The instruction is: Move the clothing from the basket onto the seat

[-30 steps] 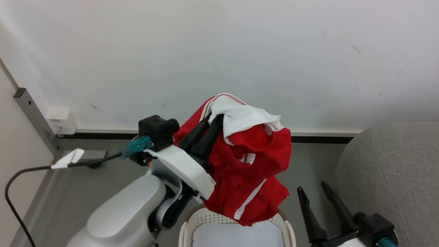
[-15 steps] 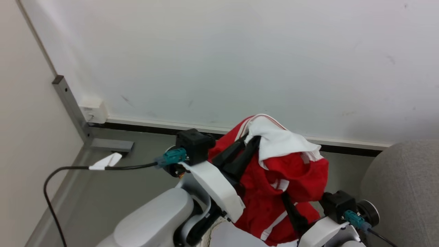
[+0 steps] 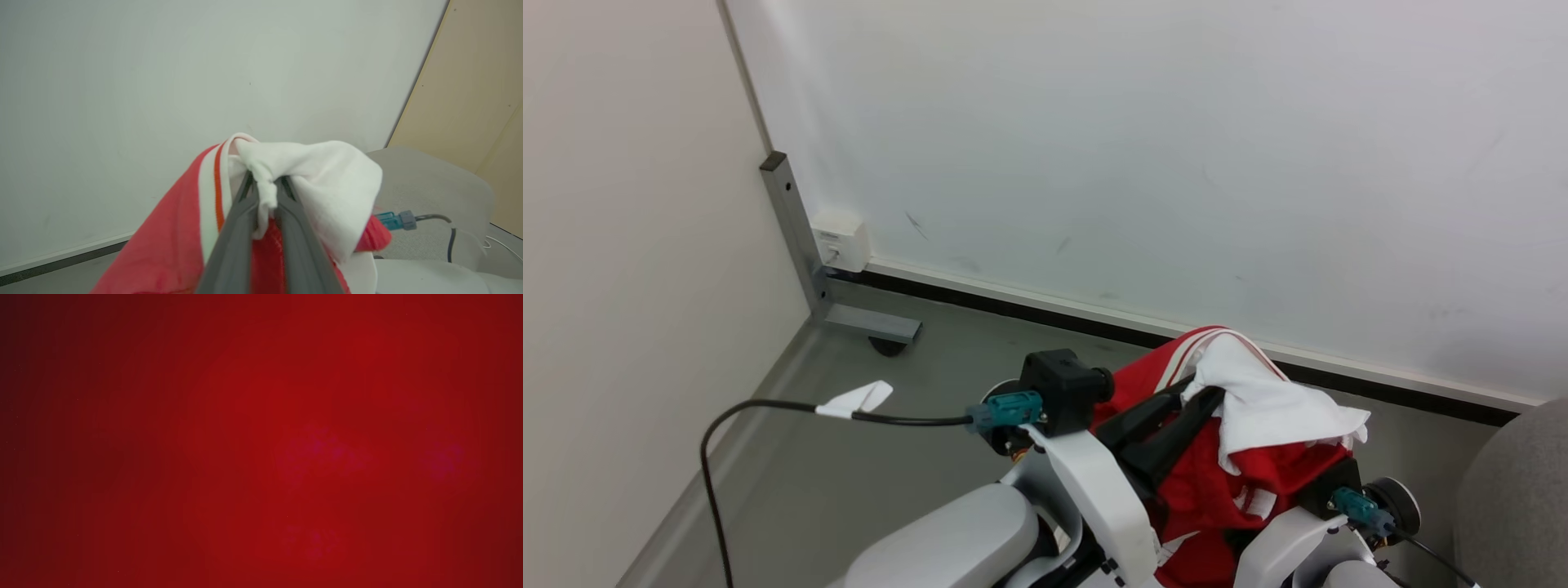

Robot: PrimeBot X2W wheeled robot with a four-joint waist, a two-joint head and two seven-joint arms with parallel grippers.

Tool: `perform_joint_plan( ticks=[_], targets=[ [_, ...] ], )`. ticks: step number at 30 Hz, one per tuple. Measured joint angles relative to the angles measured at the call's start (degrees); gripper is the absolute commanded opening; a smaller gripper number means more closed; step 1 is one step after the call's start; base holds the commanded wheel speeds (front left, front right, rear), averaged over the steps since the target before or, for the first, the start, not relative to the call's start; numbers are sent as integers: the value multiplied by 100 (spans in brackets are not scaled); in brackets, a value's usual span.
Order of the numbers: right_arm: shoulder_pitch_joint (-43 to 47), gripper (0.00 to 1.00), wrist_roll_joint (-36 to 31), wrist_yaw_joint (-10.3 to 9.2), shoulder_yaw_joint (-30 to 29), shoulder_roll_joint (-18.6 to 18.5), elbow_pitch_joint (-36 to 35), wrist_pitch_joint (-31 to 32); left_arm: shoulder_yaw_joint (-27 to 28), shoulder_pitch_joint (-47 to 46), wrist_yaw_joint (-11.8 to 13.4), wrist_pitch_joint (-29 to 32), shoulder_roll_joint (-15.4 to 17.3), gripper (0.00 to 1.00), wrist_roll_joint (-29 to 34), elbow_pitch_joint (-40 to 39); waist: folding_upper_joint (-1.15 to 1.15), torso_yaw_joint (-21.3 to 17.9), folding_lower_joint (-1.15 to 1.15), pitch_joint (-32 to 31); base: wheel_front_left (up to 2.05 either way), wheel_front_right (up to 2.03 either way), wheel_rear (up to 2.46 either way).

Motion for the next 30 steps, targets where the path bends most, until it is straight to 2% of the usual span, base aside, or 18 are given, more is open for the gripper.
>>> perform_joint_plan(
  ticks=[1, 2, 3, 4, 11, 25, 26, 28, 29, 30],
  targets=[
    [-43, 100, 44, 0, 42, 7, 68, -25, -12, 5, -8, 1, -2, 0, 0, -2, 0, 32, 0, -9, 0, 0, 0],
    [-75, 62, 105, 0, 92, 7, 108, -69, -16, 13, -9, 1, -2, 0, 0, -2, 0, 58, 0, -18, 0, 0, 0],
    [-93, 4, 165, 0, 135, 7, 114, -94, -15, 23, -8, 1, -1, 0, -1, 1, 0, 76, 0, -27, 0, 0, 0],
    [-104, 0, 224, 0, 169, 11, 118, -122, -10, 34, -7, 1, 0, 0, -11, 9, 0, 86, 0, -36, 0, 0, 0],
    [-131, 0, 603, 0, 377, -23, 83, -178, 70, 108, 2, -53, 83, 0, -80, 167, 0, -15, 0, -24, 0, 0, 0],
    [18, 0, 783, 0, 110, -92, -382, -189, 137, 111, 35, -145, 160, 0, -132, 313, 0, -334, 0, 49, 0, 0, 0],
    [32, 0, 799, 0, 62, -87, -415, -189, 137, 112, 36, -145, 165, 15, -132, 327, 0, -352, 0, 54, 0, 0, 0],
    [49, 0, 856, 0, -73, -74, -475, -190, 140, 119, 43, -146, 182, 65, -133, 364, 0, -398, 0, 71, 0, 0, 0],
    [53, 0, 873, 0, -138, -74, -503, -190, 144, 128, 43, -157, 193, 85, -134, 385, 0, -426, 0, 78, 0, 0, 0],
    [56, 0, 877, 0, -200, -73, -546, -190, 140, 132, 43, -160, 209, 100, -134, 412, 0, -457, 0, 87, 0, 0, 0]
  ],
)
